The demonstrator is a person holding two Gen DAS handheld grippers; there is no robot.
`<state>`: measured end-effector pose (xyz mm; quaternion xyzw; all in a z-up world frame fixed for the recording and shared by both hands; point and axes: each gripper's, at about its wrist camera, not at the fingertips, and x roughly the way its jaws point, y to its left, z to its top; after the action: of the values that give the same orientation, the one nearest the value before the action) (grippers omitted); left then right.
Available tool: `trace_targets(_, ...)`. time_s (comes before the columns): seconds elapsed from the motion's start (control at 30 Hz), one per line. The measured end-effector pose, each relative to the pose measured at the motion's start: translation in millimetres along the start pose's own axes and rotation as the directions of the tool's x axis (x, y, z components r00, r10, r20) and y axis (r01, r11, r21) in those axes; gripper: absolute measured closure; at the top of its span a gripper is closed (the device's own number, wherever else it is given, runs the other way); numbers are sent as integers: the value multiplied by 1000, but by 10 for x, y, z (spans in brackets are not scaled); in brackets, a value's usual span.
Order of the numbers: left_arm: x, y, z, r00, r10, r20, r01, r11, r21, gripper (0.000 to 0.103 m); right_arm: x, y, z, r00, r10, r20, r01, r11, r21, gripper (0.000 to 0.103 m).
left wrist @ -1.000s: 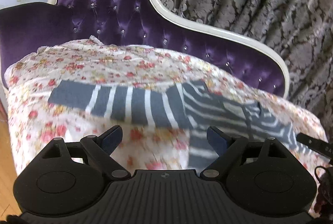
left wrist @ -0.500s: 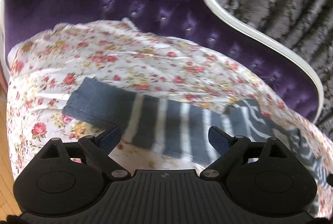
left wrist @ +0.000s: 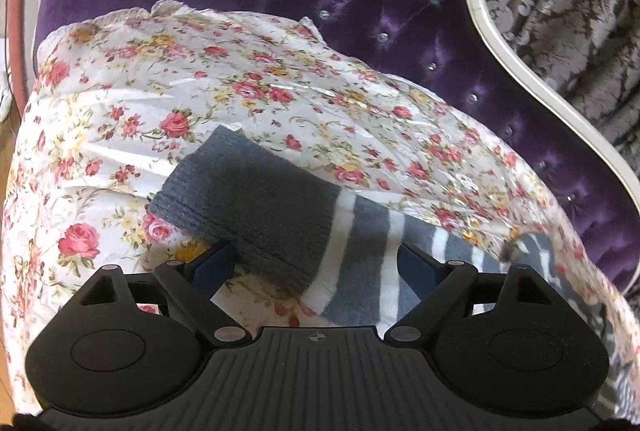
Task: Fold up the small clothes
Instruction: 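Lower the left tool onto the cardigan sleeve cuff and grasp it, then lift the sleeve with the left tool and fold it across the cardigan body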
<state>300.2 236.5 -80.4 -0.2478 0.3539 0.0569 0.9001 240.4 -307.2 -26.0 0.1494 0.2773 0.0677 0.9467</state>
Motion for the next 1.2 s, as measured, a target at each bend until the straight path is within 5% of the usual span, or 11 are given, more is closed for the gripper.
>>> trace_targets(0.4,8,125,58,997,-81,15,83,987,-134,18,43,-15,3,1000,0,-6,0,1000,13,6)
trace_targets(0.47,60,152,114,995,-92,29,96,983,-154,40,55,-6,-7,1000,-2,-9,2,1000,7,6)
trace_targets(0.53,99,182,139,997,-68,39,73,982,-172,95,61,-6,-11,1000,-2,-11,2,1000,9,6)
trace_targets(0.63,109,206,140,997,-54,58,64,980,-189,95,61,-5,-9,1000,-2,-11,2,1000,8,6)
trace_targets(0.77,-159,-114,205,990,-47,137,52,998,-37,95,54,-27,9,1000,-2,-9,2,1000,16,6)
trace_targets(0.9,-575,-697,357,971,-126,203,97,984,148,95,33,-58,26,1000,-12,-9,12,1000,28,6)
trace_targets(1.07,-975,-1650,406,934,-280,222,190,914,358,95,21,-125,51,999,-32,-23,33,998,48,6)
trace_targets(1.2,-987,-2377,277,902,-402,160,300,848,438,95,-7,-239,91,997,-73,-28,75,994,74,6)
